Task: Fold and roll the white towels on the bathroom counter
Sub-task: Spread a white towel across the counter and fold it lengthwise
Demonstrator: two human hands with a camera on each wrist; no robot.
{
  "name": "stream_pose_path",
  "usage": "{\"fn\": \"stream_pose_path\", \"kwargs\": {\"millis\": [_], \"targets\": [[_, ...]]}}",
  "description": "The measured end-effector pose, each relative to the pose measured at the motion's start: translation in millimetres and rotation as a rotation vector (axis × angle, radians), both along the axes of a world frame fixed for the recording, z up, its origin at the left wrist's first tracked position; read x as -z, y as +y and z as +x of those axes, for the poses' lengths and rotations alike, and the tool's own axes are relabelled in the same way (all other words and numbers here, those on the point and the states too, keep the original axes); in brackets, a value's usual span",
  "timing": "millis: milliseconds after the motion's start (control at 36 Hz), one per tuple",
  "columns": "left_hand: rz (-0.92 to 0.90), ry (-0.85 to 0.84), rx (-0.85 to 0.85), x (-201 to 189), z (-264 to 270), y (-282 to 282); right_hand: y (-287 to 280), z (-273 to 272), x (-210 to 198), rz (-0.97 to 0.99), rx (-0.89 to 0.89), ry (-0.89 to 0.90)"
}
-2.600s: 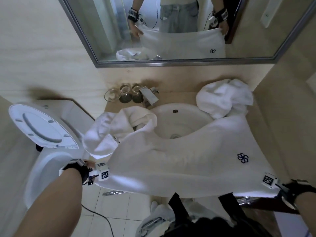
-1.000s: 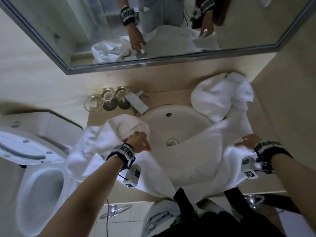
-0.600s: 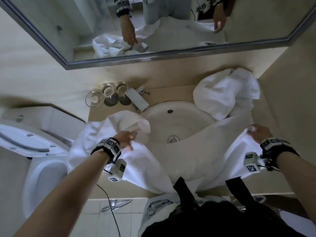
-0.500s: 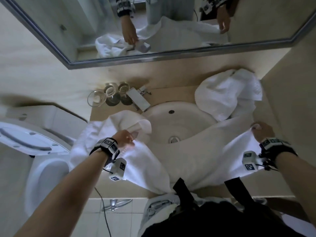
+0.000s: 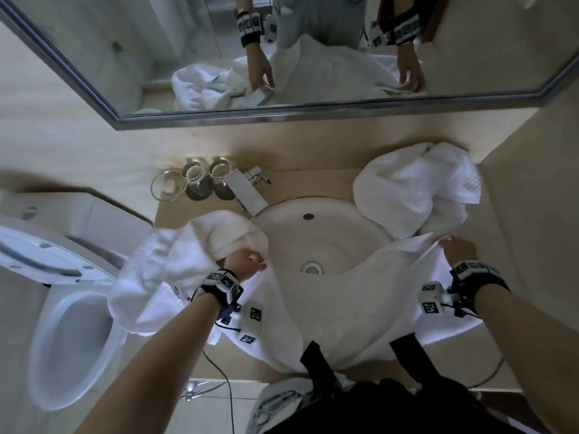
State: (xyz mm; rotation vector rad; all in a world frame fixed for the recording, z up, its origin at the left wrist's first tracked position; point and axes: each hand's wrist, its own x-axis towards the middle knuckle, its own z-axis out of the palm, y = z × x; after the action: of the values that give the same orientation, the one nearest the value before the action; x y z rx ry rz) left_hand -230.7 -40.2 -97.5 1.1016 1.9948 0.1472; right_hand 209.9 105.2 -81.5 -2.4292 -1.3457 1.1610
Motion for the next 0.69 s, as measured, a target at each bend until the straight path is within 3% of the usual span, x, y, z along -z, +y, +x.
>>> {"fn": "stream_pose_path", "kwargs": {"millis": [111,194,333,472,611,694], "targets": [[-0.051,0.132,0.107,-0.9,6.0,1.5,6.4,2.4,6.1,0.012,0.016,0.045],[-0.095,0.26,0.24,-2.2,15.5,0.7,12.0,2.7,9.8,-0.079,-0.075,0.002],[-0.265,0.238,0.397,-1.4,24.7,1.2,24.8,5.7,9.0,-0.217,-0.139,-0.011],[-0.149,0.286,0.53,8.3,27.6,-0.8,30.8,26.3,29.3,-0.215,-0.189,-0.086],[0.033,0.289,0.392,5.3,17.8,-5.3,18.1,28.1,16.8,-0.221,-0.15,-0.027],[0.13,0.21,0.205,2.0,12.7,-7.2,14.9,26.9,7.4,-0.183,-0.078,-0.007]]}}
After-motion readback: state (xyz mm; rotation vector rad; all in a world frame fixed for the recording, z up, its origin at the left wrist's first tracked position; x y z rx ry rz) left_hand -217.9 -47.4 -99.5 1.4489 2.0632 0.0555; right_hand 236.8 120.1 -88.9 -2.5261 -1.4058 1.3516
